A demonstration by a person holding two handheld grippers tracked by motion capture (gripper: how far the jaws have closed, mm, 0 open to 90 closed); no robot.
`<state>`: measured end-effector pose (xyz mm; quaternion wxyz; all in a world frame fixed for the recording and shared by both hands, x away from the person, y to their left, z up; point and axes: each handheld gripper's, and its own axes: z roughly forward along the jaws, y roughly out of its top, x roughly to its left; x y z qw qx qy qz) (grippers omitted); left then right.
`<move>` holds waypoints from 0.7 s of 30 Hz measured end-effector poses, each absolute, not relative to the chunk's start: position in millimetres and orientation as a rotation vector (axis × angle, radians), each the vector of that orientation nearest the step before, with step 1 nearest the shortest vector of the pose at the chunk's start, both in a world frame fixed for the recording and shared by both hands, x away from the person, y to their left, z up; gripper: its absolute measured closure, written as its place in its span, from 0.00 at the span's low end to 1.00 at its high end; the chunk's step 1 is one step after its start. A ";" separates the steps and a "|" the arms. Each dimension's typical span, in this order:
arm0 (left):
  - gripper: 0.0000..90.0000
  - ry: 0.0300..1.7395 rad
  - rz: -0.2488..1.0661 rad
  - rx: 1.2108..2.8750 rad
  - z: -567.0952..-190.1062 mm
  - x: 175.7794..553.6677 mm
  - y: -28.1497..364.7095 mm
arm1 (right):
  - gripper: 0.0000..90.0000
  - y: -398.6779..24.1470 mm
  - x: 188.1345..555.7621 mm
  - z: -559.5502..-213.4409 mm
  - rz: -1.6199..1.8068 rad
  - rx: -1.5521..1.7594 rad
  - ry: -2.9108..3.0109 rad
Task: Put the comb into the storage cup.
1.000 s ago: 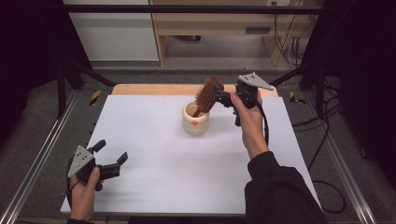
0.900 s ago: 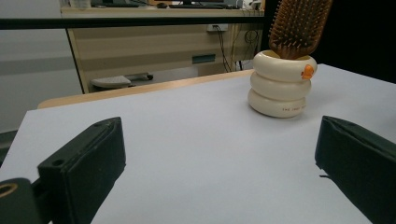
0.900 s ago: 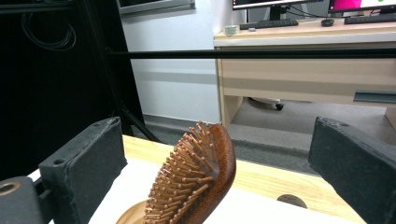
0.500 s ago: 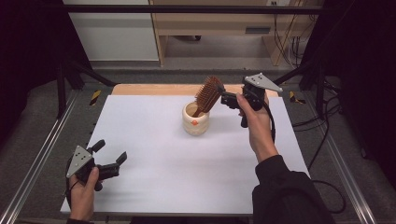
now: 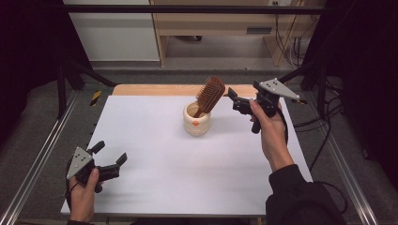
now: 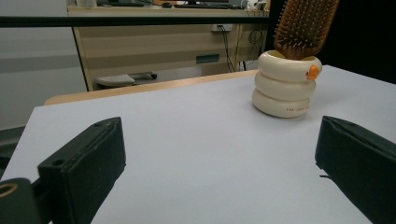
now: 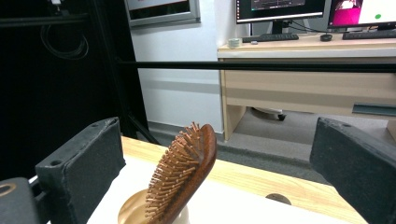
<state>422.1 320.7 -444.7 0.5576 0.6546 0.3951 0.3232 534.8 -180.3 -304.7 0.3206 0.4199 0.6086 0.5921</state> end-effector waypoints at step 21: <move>0.02 0.949 0.766 1.539 -445.7 420.8 323.4 | 0.03 -211.6 514.0 -308.4 1.521 1.102 1.597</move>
